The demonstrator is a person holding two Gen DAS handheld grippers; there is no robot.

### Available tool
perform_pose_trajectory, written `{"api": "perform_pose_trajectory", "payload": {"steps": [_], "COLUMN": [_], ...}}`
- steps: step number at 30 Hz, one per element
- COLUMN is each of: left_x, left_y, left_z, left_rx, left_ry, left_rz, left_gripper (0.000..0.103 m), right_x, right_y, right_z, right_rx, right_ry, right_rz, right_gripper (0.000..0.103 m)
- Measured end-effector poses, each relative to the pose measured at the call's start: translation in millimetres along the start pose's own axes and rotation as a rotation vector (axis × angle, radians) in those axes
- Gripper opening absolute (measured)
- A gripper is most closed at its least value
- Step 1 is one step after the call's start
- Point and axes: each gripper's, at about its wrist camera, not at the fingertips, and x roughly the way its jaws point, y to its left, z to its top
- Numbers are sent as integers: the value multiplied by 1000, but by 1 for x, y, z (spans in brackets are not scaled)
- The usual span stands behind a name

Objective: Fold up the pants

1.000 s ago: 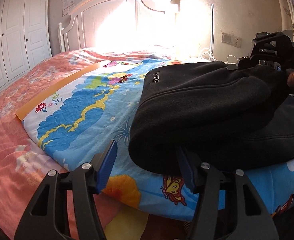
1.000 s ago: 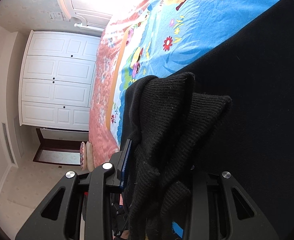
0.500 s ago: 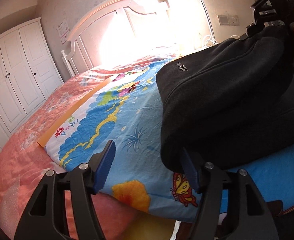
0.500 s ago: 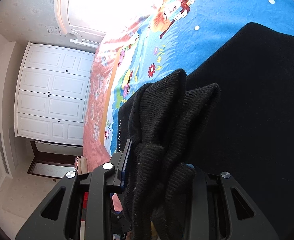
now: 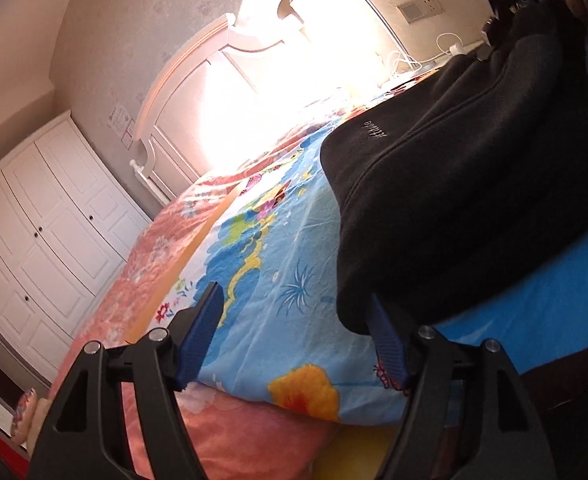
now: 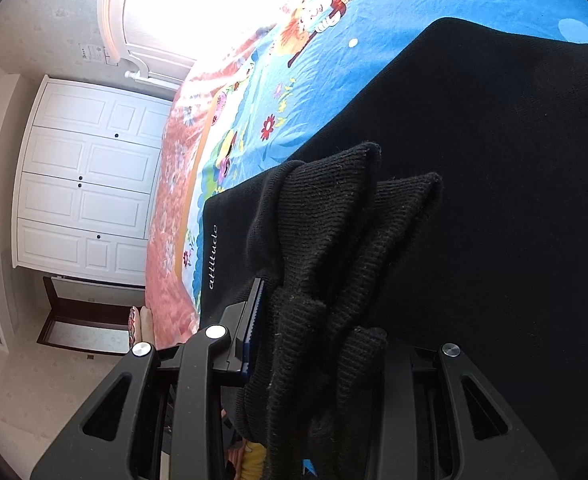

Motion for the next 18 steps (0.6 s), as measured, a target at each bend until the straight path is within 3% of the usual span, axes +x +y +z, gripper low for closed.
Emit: {"api": "perform_pose_trajectory", "payload": {"steps": [2, 5, 7, 10, 12, 13, 17, 18], "left_x": [-1, -9, -16, -24, -24, -23, -14, -10], "left_y": [4, 4, 3, -4, -16, -21, -42, -46], "left_z": [0, -2, -2, -3, 0, 1, 9, 10], "left_rx": [-16, 21, 28, 40, 81, 104, 241, 271], "left_ry": [3, -22, -37, -60, -75, -86, -104, -100], "left_rz": [-35, -58, -66, -83, -59, -45, 44, 71], "left_gripper": [72, 71, 71, 71, 71, 71, 71, 71], "right_x": [12, 12, 12, 12, 9, 7, 5, 5], "right_y": [-5, -12, -11, -10, -7, -5, -7, -9], "right_z": [-3, -6, -4, 0, 1, 2, 6, 5], "right_rx": [-71, -104, -106, -82, -87, -96, -74, -70], "right_ry": [9, -17, -7, 4, -10, -27, -43, -40], "right_rz": [-78, -42, -23, 37, 51, 41, 44, 38], "right_gripper": [33, 30, 34, 49, 70, 75, 77, 69]}}
